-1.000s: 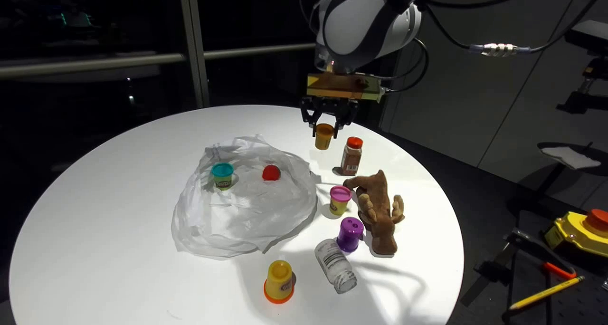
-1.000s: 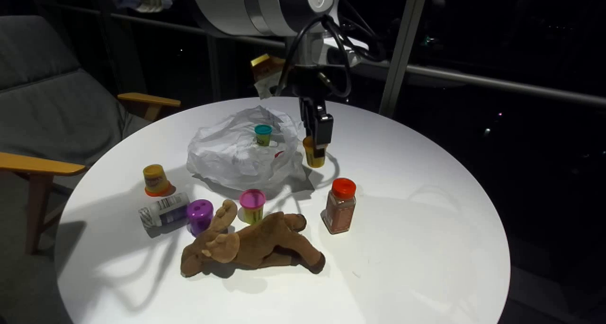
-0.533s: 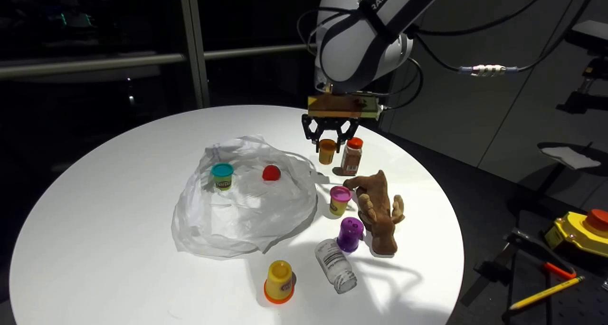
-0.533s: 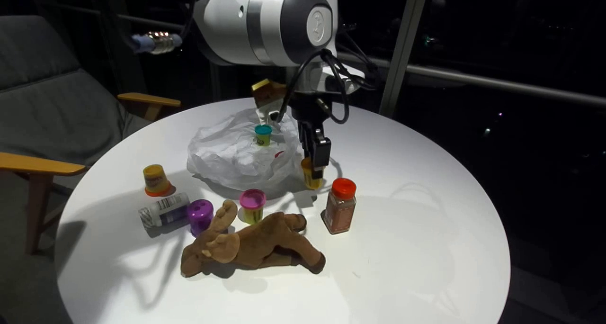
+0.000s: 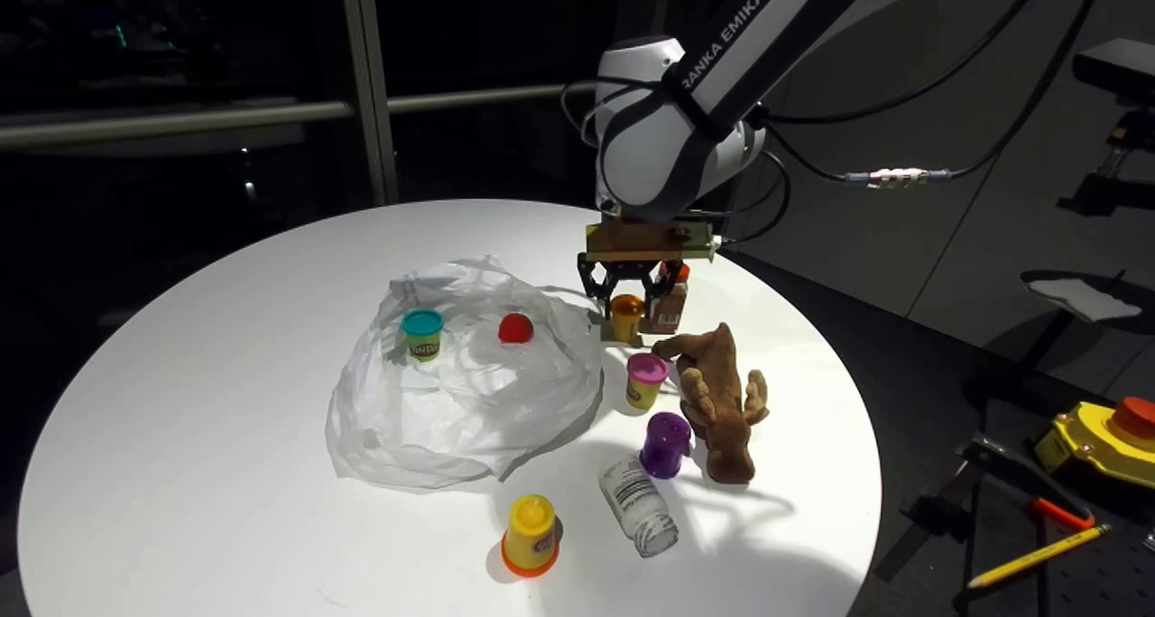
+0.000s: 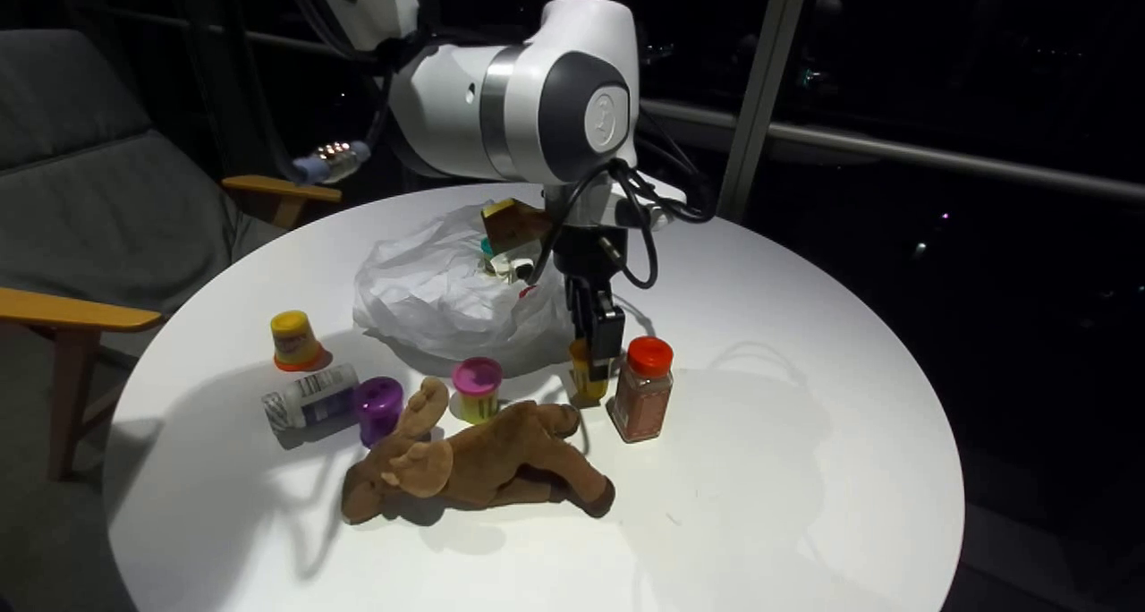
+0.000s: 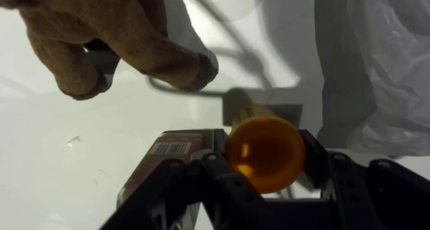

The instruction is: Remove the contents from the plastic bag.

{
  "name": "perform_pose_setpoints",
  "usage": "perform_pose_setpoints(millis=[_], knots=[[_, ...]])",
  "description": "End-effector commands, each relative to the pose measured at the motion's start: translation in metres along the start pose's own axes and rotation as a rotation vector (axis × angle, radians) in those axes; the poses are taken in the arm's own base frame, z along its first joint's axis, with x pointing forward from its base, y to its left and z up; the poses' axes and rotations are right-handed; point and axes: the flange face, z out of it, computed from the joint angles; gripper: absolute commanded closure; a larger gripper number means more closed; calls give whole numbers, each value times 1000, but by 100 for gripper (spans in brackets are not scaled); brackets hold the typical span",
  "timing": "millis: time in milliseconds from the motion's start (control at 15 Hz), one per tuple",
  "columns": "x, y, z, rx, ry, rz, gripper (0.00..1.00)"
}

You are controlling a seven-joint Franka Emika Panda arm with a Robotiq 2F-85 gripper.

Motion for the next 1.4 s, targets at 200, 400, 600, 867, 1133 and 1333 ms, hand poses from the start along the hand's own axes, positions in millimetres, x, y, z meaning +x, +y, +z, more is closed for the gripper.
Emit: perform_pose_setpoints(millis=[200, 400, 600, 867, 1133, 1333], knots=[[19, -1, -49, 71, 47, 23, 0], [4, -24, -93, 106, 86, -82, 0], [-27, -59, -120, 144, 79, -255, 0], [-80, -108, -113, 171, 42, -475, 0], [-105, -143, -93, 184, 18, -686, 0], [-97, -162, -75, 164, 46, -794, 0]])
